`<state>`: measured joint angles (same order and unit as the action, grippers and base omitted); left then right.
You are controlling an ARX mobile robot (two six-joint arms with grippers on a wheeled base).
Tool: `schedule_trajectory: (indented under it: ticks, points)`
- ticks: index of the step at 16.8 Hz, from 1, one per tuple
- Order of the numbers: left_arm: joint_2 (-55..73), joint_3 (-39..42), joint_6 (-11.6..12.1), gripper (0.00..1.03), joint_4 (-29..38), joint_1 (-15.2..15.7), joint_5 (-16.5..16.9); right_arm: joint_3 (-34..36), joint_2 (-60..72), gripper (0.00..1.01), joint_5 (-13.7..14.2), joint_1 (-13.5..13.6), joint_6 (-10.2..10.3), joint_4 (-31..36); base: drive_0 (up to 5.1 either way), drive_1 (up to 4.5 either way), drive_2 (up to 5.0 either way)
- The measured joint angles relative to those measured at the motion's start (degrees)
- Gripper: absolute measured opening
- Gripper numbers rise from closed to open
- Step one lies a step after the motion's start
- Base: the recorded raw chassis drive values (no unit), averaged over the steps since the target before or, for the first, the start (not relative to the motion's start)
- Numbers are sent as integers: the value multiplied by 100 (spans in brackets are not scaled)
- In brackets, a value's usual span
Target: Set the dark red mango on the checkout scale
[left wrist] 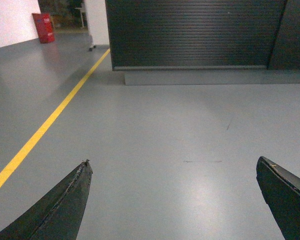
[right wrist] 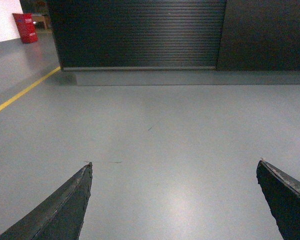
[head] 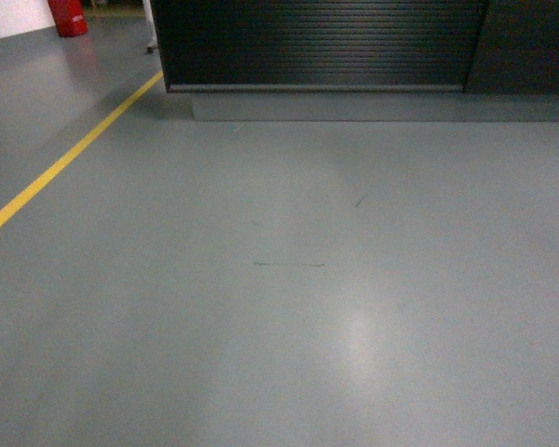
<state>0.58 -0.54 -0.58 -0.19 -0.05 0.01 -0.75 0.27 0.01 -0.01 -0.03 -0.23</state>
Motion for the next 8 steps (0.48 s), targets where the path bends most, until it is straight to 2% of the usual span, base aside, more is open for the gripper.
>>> schedule_trajectory:
  ticks: [7,8]
  points:
    - [-2,0,0,98,2,0,0,0,0,98,0,0,0,0,0,0,0]
    - [-2,0,0,98,2,0,0,0,0,98,0,0,0,0,-1,172,-174]
